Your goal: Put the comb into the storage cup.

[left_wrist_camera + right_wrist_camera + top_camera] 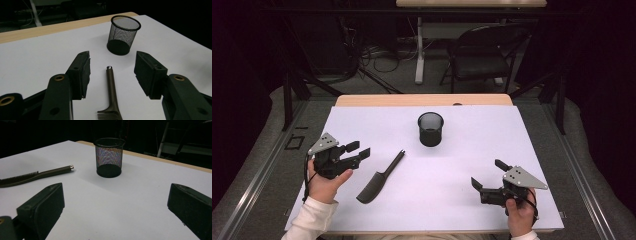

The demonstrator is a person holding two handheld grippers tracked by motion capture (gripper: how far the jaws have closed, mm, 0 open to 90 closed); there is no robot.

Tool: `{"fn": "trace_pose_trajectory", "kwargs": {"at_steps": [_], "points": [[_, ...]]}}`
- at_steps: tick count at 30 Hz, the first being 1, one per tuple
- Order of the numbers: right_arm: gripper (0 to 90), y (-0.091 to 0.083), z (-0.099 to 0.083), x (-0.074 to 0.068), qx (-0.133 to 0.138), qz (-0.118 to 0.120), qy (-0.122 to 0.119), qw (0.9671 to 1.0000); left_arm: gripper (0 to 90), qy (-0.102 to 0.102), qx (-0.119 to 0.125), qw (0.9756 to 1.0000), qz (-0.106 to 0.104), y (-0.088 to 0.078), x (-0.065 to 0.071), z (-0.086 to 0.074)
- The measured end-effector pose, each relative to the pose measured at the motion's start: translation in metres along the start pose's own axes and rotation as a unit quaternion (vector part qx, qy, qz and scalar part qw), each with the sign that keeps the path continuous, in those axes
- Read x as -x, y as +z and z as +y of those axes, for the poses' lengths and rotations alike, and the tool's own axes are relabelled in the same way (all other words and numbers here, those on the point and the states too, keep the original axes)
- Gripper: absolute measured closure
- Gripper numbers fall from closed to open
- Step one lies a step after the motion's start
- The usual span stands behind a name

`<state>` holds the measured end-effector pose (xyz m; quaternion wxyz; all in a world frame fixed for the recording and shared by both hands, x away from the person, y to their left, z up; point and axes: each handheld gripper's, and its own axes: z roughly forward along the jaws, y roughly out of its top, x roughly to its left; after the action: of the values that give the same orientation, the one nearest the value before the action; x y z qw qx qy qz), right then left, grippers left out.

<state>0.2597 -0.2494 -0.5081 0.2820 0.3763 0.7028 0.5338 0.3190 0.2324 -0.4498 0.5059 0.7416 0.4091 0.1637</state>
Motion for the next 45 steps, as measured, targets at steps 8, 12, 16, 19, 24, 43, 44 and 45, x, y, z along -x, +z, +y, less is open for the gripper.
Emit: {"fn": "trace_pose_trajectory", "kwargs": {"at_steps": [8, 12, 16, 19, 24, 43, 44, 45], "points": [[2.3, 0.002, -0.001, 0.000, -0.001, 0.002, 0.003, 1.0000, 52.6, 0.020, -0.023, 0.9995, 0.006, 0.013, 0.001, 0.004], [2.5, 0.002, -0.002, 0.001, -0.003, 0.002, 0.000, 1.0000, 55.0, 0.024, -0.031, 0.9992, 0.007, 0.021, 0.003, 0.005], [2.6, 0.002, -0.002, 0.001, -0.006, 0.003, 0.001, 1.0000, 57.6, 0.027, -0.042, 0.9987, -0.001, 0.029, 0.005, 0.007], [3.0, 0.003, -0.003, 0.001, -0.008, 0.004, 0.002, 1.0000, 58.1, 0.029, -0.050, 0.9983, -0.003, 0.036, 0.007, 0.007], [3.7, 0.004, -0.003, 0.002, -0.009, 0.004, 0.003, 0.9999, 58.4, 0.032, -0.062, 0.9975, -0.008, 0.048, 0.011, 0.008], [5.3, 0.005, -0.005, 0.003, -0.016, 0.002, -0.002, 0.9999, 77.1, 0.030, -0.104, 0.9942, 0.001, 0.086, 0.022, 0.001], [5.3, 0.005, -0.005, 0.003, -0.016, 0.001, -0.003, 0.9999, 78.3, 0.032, -0.106, 0.9938, 0.001, 0.087, 0.022, 0.000], [5.4, 0.005, -0.005, 0.003, -0.014, 0.002, -0.003, 0.9999, 80.6, 0.029, -0.107, 0.9938, 0.000, 0.089, 0.023, -0.001]]}}
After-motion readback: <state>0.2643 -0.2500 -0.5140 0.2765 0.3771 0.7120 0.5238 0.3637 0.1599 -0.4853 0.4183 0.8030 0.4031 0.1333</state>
